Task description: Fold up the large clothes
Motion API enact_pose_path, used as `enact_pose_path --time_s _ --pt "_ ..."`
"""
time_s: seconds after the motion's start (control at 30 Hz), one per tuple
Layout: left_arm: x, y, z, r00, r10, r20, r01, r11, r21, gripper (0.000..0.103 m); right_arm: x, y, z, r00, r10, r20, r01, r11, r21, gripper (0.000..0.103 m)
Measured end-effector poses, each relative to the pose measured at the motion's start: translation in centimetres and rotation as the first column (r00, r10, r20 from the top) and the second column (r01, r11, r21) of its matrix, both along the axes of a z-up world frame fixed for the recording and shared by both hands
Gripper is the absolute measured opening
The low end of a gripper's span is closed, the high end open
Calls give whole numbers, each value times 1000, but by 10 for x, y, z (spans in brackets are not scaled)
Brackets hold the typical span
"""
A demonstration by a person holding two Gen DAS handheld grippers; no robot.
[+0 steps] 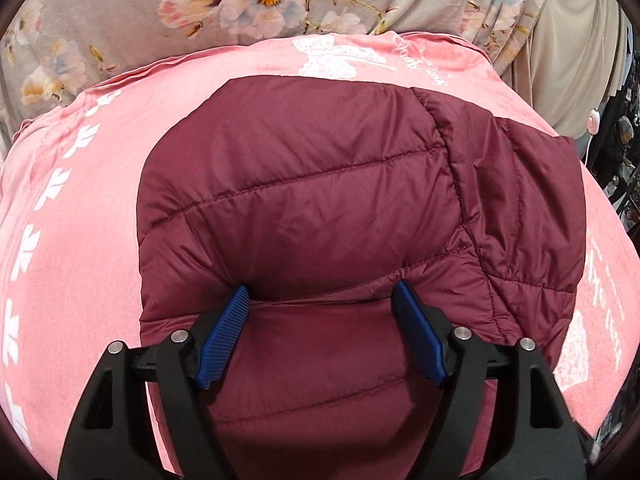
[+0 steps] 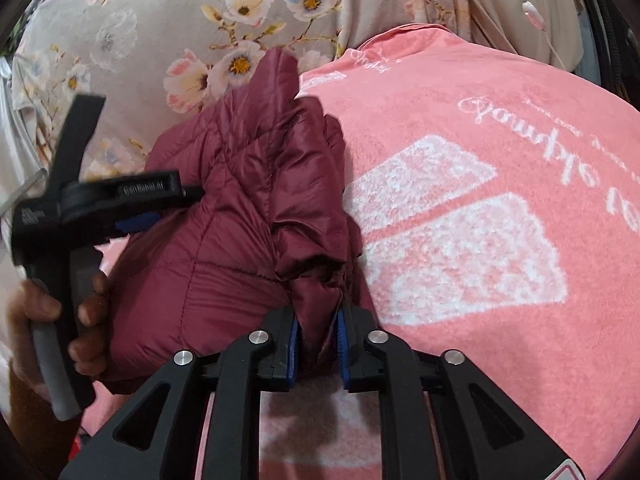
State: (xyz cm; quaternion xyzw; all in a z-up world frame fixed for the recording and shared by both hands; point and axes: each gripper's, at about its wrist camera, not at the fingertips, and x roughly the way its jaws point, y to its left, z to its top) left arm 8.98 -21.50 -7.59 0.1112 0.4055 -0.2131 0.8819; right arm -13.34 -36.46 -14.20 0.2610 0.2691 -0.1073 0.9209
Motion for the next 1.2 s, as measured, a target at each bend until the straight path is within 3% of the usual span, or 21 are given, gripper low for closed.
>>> enact_pose_path --time_s 0.17,0.27,0.47,0.57,0.7,0.83,1.2 --pt "-1 6 11 1000 2 -24 -2 1000 -12 73 -35 -6 40 996 -59 64 65 994 -92 23" --pt "1 14 24 999 13 -47 -16 998 -59 72 -26 -1 59 997 -32 70 43 986 -164 23" --pt "7 -3 67 999 -49 -20 46 991 -123 73 11 4 63 997 28 72 -14 983 -181 17" --pt "12 -30 74 993 -117 -35 113 989 -98 73 26 6 57 997 50 51 -41 985 -165 16" --pt "22 -75 53 987 -152 -54 152 988 -5 72 33 6 41 999 46 -7 -46 984 -172 15" --pt "38 -96 30 993 -103 -48 106 993 56 74 35 -4 15 997 37 -71 -44 993 -111 14" --pt "53 -112 -6 997 -72 -20 74 991 110 76 42 -9 -11 994 34 -102 -41 997 -59 12"
